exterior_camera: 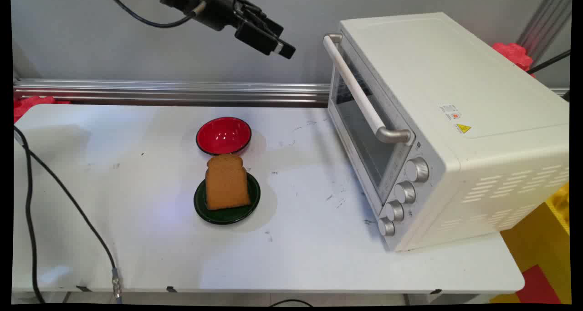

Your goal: Open the oven

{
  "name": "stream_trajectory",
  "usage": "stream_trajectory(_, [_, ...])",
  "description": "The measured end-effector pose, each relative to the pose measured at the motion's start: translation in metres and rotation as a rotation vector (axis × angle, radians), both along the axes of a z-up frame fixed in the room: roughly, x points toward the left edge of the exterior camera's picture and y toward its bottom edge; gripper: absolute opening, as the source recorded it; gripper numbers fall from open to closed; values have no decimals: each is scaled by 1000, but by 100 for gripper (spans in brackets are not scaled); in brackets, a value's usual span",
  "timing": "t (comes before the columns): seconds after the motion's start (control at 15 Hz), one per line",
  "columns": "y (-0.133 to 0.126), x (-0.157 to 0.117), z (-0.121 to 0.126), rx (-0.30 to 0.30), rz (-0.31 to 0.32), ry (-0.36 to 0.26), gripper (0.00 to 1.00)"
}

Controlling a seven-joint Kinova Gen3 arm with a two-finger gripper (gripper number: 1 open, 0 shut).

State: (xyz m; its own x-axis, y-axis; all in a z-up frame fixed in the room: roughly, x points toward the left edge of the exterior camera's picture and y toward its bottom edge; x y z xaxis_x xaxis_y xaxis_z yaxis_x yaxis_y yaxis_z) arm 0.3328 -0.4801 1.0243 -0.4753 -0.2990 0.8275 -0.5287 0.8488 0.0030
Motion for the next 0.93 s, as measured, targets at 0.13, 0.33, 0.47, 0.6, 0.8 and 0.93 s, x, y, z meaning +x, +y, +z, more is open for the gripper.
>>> stream_trajectory(0.13, [-3,-4,0,-2,-12,1,0])
stream_trajectory(0.33, [-7,-7,-2,-1,-25,-1,0])
stream_trajectory(0.47, [-9,-8,-2,2,-28,-3,0])
stream_trajectory(0.6, [-11,-8,-3,4,-30,-5,0])
stream_trajectory(0.8, [-15,-10,-4,5,-28,-5,0])
stream_trajectory(0.93, [-19,-13,-6,6,-27,-3,0])
